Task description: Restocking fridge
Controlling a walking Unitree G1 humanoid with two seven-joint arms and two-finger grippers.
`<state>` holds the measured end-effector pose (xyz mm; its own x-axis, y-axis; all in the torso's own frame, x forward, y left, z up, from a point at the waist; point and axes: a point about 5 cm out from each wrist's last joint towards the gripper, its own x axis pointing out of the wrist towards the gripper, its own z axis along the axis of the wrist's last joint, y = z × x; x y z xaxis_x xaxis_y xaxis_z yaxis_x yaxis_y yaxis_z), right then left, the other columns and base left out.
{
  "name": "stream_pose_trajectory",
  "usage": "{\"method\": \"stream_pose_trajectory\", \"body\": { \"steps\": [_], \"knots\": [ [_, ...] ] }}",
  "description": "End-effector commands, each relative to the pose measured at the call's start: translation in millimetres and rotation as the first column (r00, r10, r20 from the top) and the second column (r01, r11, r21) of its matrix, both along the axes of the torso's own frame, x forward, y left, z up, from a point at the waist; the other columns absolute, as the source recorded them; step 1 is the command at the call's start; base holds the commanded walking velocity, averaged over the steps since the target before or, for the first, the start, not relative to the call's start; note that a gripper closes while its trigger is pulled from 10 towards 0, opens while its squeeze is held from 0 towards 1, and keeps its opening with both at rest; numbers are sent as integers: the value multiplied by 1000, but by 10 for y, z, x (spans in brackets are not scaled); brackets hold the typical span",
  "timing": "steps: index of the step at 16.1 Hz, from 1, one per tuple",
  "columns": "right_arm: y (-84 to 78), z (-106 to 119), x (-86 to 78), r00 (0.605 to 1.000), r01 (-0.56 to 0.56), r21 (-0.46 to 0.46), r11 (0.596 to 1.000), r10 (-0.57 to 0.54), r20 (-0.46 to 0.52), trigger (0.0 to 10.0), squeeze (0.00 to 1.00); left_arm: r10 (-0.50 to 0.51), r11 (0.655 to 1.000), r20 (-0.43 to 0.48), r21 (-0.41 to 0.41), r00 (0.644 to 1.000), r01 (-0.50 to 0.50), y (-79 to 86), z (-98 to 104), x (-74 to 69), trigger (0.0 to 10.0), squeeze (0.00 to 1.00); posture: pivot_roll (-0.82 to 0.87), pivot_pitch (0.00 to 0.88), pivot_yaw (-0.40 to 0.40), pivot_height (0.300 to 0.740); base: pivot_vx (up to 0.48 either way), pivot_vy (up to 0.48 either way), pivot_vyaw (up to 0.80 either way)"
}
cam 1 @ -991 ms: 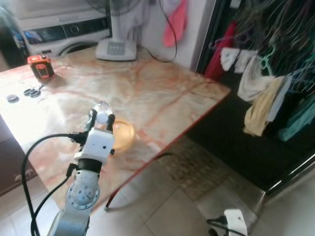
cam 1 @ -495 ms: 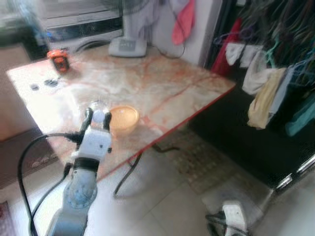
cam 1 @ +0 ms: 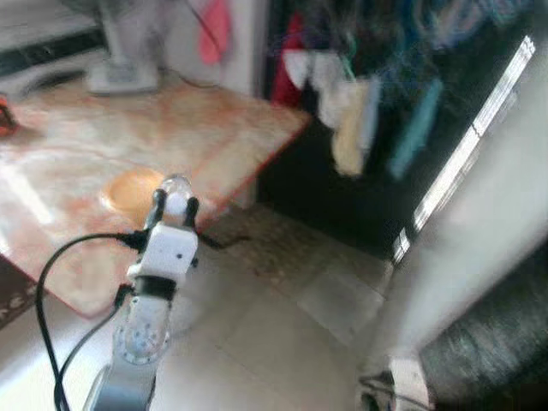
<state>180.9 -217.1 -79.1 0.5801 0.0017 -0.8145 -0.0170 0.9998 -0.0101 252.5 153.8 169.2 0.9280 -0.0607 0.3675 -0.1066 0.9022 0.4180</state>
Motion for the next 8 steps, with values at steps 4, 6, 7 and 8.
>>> {"method": "stream_pose_trajectory", "body": {
  "steps": [4,6,7,8],
  "knots": [
    [-13,-22,-51,1000,9,1,1000,-9,-14,10000,0,-26,1000,15,11,1000,25,-34,31,-9,10000,0,29,10,-47,740,-273,0,-695],
    [-13,-22,-51,1000,9,1,1000,-9,-15,10000,0,-25,1000,-39,-11,999,25,-16,-65,7,10000,0,26,9,-46,740,-120,0,-694],
    [-13,-22,-51,1000,9,1,1000,-9,-15,10000,0,-11,999,-71,-41,997,8,22,-121,19,10000,0,25,9,-46,740,0,0,-694],
    [-14,-22,-51,1000,9,1,1000,-9,-15,10000,0,2,997,-108,-75,994,-10,62,-184,31,10000,0,25,9,-46,740,0,0,-694]
  ]
}}
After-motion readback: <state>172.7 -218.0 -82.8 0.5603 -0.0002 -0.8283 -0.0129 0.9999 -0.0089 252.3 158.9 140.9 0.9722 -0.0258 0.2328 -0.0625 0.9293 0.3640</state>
